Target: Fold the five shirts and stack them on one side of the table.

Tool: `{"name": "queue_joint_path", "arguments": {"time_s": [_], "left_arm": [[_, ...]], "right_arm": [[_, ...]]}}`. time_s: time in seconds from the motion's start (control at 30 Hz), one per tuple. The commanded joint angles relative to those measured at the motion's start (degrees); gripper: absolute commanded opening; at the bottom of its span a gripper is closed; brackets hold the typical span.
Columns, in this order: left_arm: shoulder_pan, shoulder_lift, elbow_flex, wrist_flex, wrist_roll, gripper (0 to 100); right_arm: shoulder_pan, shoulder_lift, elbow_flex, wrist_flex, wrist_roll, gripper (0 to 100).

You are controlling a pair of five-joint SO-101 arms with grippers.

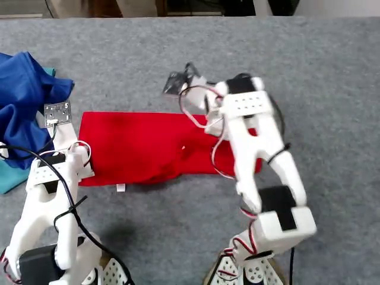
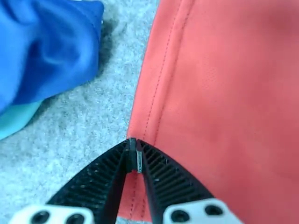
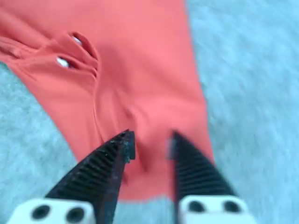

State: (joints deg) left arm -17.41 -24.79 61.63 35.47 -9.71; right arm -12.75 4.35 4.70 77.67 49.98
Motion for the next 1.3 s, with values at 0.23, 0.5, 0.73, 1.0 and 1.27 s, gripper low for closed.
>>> {"name": "queue_joint_path", "arguments": {"time_s": [0.23,0.5,0.73,1.0,1.27], "left_arm": [[-0.62,0.04,-0.44,-0.79,0.18,2],[-0.62,0.04,-0.44,-0.79,0.44,2],[-0.62,0.04,-0.44,-0.79,0.44,2],[-0.44,-0.57,-0.44,-0.26,0.44,2],[-3.25,-4.97,-23.74,25.49,0.0,4]], "right_arm": [[-3.12,-11.03,14.46,2.2,0.53,0.2],[-2.33,-3.12,18.15,-16.62,-4.4,0.5],[3.82,12.79,0.4,-20.13,-10.2,0.3],[4.26,13.32,-22.46,6.15,-13.19,0.2],[10.86,9.98,-36.0,22.15,-13.19,0.2]]}}
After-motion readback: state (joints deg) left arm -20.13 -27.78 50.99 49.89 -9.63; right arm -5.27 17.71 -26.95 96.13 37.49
